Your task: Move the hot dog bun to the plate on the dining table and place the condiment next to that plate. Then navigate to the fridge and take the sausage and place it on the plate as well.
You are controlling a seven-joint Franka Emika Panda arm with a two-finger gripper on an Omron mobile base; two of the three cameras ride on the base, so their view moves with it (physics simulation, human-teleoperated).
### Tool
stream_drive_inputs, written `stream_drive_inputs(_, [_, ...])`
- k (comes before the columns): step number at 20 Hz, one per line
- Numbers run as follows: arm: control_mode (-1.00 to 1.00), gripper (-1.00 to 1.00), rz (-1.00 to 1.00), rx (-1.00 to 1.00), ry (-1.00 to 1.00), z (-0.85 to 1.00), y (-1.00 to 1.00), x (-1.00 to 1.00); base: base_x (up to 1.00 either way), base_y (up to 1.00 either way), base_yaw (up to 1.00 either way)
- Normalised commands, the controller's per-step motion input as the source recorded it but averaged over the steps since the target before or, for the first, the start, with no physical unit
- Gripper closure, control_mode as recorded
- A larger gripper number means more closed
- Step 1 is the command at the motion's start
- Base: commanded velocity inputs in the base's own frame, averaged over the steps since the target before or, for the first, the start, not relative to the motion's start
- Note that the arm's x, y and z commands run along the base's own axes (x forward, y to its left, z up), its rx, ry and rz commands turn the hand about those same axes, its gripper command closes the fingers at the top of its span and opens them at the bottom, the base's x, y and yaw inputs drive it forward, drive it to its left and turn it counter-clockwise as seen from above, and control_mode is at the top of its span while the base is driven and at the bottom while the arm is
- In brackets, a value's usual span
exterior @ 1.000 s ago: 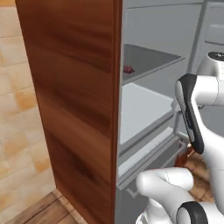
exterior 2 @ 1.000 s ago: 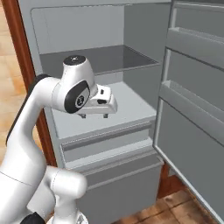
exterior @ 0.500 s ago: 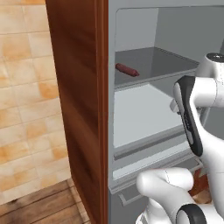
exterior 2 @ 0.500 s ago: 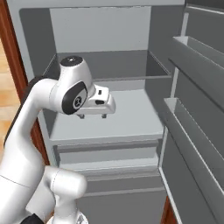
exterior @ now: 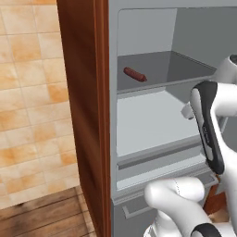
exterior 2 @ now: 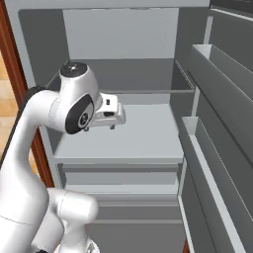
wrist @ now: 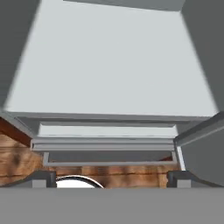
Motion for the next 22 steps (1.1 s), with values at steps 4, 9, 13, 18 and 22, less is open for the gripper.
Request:
stream_drive_inputs(4, [-1.00,-1.00,0.13,0.03,-0.39,0.77,0.18,-0.44,0.00,0.00,0.00])
stream_drive_inputs(9, [-1.00,-1.00,0.07,0.02,-0.07,0.46,0.66,0.21,0.00,0.00,0.00])
stream_drive_inputs(13, [-1.00,-1.00,0.00,0.07,0.01,0.34,0.62,0.68,0.00,0.00,0.00])
stream_drive_inputs(18, [-1.00,-1.00,0.02,0.14,-0.04,0.34,0.29,0.69,0.00,0.00,0.00])
stream_drive_inputs(22, [-1.00,-1.00,0.02,0.14,-0.04,0.12,0.22,0.65,0.00,0.00,0.00])
